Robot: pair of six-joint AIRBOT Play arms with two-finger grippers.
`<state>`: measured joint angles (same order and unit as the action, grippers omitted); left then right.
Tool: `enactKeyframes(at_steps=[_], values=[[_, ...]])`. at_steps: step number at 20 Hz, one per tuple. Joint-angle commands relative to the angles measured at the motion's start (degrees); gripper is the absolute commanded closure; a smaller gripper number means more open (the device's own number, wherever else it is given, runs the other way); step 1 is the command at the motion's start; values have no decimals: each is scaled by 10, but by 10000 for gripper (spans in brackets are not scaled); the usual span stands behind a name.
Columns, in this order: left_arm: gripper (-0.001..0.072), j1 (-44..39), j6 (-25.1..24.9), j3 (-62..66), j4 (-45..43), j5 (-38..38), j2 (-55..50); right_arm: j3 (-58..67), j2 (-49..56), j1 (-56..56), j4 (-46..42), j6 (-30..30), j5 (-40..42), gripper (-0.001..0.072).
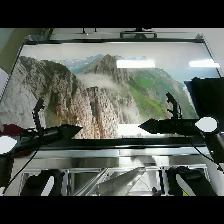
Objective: Fold the shirts.
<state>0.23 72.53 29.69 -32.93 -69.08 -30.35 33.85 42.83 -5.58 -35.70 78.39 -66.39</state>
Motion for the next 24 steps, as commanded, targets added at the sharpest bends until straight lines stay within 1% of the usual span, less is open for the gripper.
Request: enactKeyframes(at_steps=[1, 9, 13, 14, 15, 16, 17, 18, 20, 22, 23, 24], values=[[705, 0, 0, 0, 0, 2, 1, 0, 0, 0, 0, 0, 0, 697], [705, 0, 0, 0, 0, 8, 1, 0, 0, 0, 0, 0, 0, 697], [704, 0, 0, 0, -1, 24, 1, 0, 0, 0, 0, 0, 0, 697], [523, 0, 0, 0, -4, 31, 1, 0, 0, 0, 1, 0, 3, 697], [242, 0, 0, 0, -6, 39, 1, 0, 1, 0, 3, 0, 14, 697], [-7, 4, 0, 0, -9, 58, 1, 0, 0, 0, 3, 0, 32, 697], [-13, 15, 0, 7, -24, 68, 0, 0, 0, 0, 5, 0, 48, 697], [-13, 38, 0, 29, -69, 71, -4, 0, 0, 0, 6, 0, 57, 697], [-13, 116, 7, 102, -203, 38, -34, 0, 1, 0, 11, 0, 77, 697], [-13, 228, 28, 186, -360, -27, -78, 0, 1, -1, 11, 0, 84, 696], [-13, 277, 69, 221, -431, -31, -104, 0, 2, -1, 10, 0, 80, 696], [-13, 318, 109, 240, -461, -29, -123, 0, 4, -2, 11, 0, 79, 697]])
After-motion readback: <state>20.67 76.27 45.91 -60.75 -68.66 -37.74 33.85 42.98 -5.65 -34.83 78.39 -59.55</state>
